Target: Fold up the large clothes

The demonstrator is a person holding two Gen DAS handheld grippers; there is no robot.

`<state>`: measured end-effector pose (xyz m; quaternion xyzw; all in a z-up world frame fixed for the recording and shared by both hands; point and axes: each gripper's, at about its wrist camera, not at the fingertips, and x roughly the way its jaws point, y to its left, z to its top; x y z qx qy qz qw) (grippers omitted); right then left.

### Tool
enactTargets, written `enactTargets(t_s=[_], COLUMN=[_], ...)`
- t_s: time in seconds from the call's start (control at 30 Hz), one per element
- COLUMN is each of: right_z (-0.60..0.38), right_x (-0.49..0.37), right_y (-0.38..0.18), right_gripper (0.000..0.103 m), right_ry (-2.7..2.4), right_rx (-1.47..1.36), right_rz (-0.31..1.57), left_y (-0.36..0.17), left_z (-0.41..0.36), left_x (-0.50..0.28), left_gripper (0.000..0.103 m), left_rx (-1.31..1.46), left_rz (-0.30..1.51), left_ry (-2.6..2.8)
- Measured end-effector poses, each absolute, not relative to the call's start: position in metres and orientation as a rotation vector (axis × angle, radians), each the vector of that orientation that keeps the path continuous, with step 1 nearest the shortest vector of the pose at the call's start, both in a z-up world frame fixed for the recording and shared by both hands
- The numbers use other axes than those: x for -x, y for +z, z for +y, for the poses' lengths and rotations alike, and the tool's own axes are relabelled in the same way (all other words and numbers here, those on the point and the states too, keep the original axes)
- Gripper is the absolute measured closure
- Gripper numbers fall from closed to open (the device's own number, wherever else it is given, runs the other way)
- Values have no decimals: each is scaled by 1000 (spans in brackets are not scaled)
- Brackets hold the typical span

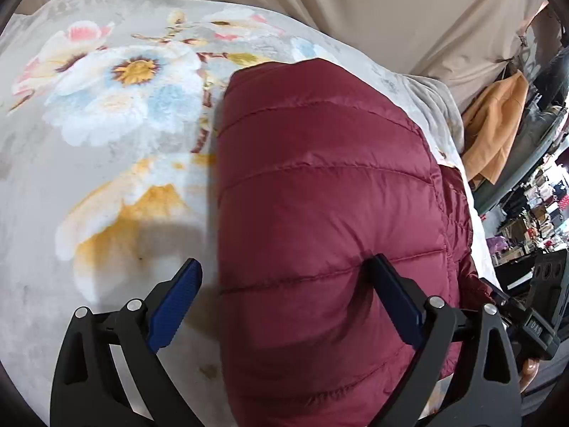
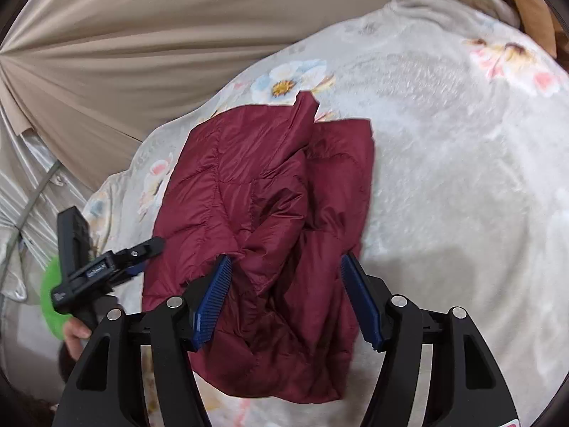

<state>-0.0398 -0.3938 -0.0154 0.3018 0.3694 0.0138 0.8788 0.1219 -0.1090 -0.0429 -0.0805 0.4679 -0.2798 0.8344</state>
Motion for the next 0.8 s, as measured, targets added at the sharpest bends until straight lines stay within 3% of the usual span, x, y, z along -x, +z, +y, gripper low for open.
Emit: enactTargets(t_s=[0.13, 0.33, 0.8], right_z=[-395, -386, -383], right_x=[46, 22, 8], right_y=[5, -52, -77], right_gripper=[35, 32, 18], right_ry=[47, 9, 86], right_rx=[-623, -631, -688], right_rz=[693, 890, 883], left_y=[-39, -44, -62], left_z=[-119, -130, -137], left_x=[-119, -118, -123], left_gripper=[9, 5, 5], left_rx=[88, 66, 77], left_rz=[950, 966, 951], left_ry=[-591, -609, -629])
